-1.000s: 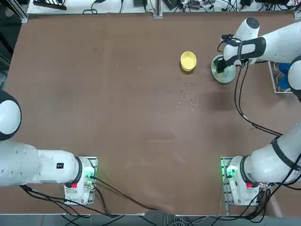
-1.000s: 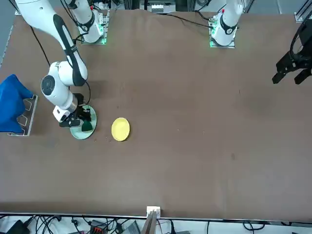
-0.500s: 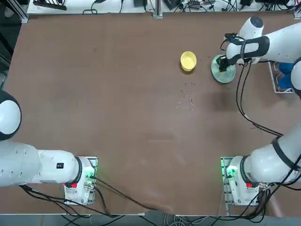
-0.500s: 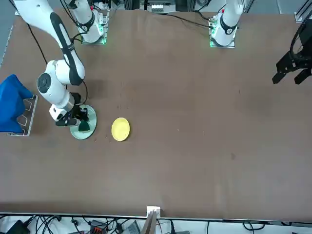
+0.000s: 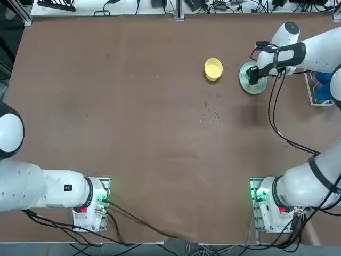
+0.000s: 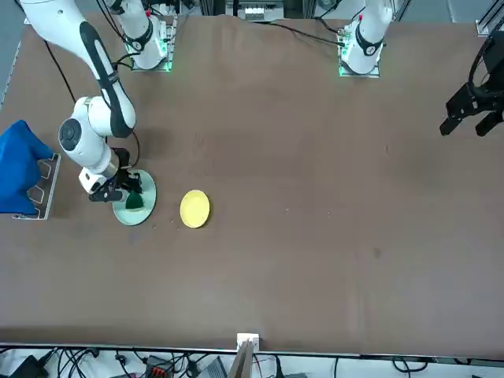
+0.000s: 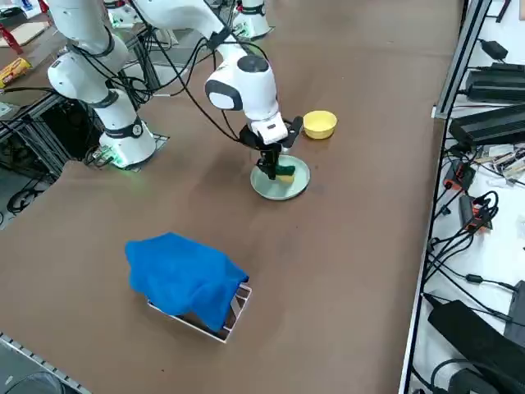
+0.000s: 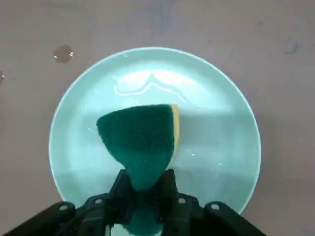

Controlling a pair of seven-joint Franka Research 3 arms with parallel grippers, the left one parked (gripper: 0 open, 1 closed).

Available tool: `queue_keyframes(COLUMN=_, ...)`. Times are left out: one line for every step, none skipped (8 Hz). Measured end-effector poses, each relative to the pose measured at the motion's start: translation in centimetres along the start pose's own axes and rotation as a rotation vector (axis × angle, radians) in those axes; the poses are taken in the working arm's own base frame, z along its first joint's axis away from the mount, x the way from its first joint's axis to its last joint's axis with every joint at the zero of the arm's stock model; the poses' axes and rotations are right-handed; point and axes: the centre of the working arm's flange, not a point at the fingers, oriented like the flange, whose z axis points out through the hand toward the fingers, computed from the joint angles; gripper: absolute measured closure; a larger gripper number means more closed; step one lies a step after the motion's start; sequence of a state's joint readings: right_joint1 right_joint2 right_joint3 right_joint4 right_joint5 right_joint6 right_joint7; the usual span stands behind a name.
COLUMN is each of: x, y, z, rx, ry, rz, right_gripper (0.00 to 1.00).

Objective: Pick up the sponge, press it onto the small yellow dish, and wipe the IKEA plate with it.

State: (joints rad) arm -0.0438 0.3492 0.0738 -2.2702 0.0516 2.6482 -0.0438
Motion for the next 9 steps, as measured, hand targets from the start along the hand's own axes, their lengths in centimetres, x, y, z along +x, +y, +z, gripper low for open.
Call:
queue_keyframes(x=-0.1, y=0.4, z=0.2, rx=0.000, ry=-0.004, rz=0.007, right_gripper=0.78)
queue_keyframes(x=-0.2, y=1.1, z=0.3, rx=0.000, ry=-0.006, rz=0.011, right_gripper=0.77)
queue_keyframes(x=-0.3, y=2.1, z=0.4, rx=0.000, ry=-0.009, rz=0.009, right_gripper=0.77)
queue_keyframes(x=-0.4, y=3.8, z=0.6, rx=0.000, ry=-0.012, rz=0.000, right_gripper=0.77)
queue_keyframes(x=-0.7, y=5.8, z=0.8, rx=0.002, ry=-0.015, rz=-0.004, right_gripper=0.77)
queue_keyframes(x=-0.6, y=6.6, z=0.8, rx=0.014, ry=-0.011, rz=-0.009, right_gripper=0.77)
queue_keyframes(x=-0.6, y=6.7, z=0.8, rx=0.020, ry=-0.009, rz=-0.017, right_gripper=0.77)
queue_keyframes(x=-0.4, y=6.8, z=0.9, rx=0.022, ry=-0.008, rz=-0.021, right_gripper=0.77)
queue_keyframes(x=0.0, y=7.0, z=1.0, rx=0.022, ry=-0.005, rz=-0.023, right_gripper=0.77)
